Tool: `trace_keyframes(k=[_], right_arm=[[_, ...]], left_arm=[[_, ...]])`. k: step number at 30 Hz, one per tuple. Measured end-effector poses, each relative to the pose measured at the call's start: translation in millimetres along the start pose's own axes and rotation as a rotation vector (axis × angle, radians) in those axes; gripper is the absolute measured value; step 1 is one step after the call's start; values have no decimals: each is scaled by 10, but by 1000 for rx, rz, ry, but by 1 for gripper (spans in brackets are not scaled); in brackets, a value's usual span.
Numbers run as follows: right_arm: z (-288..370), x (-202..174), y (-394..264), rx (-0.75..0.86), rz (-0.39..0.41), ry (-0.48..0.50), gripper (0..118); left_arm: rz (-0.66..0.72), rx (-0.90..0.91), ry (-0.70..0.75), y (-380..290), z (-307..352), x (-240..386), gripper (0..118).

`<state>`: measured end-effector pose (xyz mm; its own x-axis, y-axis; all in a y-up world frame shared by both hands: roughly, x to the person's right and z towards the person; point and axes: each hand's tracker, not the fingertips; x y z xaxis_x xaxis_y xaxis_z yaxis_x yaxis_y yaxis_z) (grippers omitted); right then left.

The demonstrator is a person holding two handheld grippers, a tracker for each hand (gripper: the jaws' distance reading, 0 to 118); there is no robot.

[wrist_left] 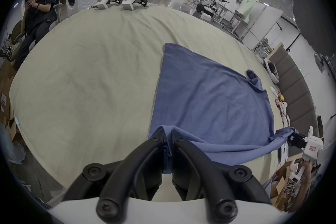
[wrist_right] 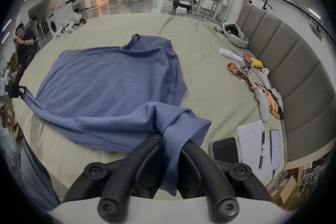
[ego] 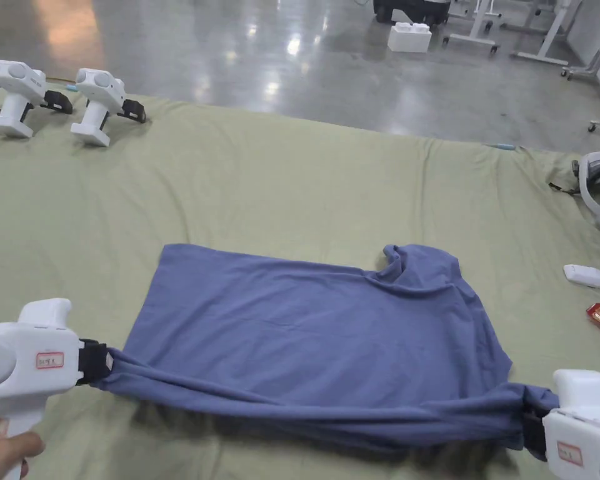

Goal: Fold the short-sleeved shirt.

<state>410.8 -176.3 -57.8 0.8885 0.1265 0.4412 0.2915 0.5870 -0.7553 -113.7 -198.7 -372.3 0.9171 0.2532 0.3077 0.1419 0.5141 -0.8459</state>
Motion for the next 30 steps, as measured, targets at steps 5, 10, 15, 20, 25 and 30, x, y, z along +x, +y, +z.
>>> trace_keyframes(k=[5, 10, 15, 20, 25, 30], right_arm=[[-325, 119, 286, -12, -64, 27, 7], [-639, 138, 505, -16, -92, 38, 7], [-984, 95, 636, -51, -98, 37, 8], [-1185, 17, 635, -78, -56, 14, 15], [-1059, 14, 606, -14, -67, -24, 54], [-697, 8, 611, 144, -118, -5, 54]], left_arm=[[74, -14, -31, 30, -219, 96, 10], [122, -6, -41, 457, -207, 185, 10], [154, -19, -25, 579, -423, 204, 10], [146, -73, 17, 616, -714, 211, 10], [114, -68, 54, 553, -771, 275, 36], [59, 16, 38, 554, -573, 334, 66]])
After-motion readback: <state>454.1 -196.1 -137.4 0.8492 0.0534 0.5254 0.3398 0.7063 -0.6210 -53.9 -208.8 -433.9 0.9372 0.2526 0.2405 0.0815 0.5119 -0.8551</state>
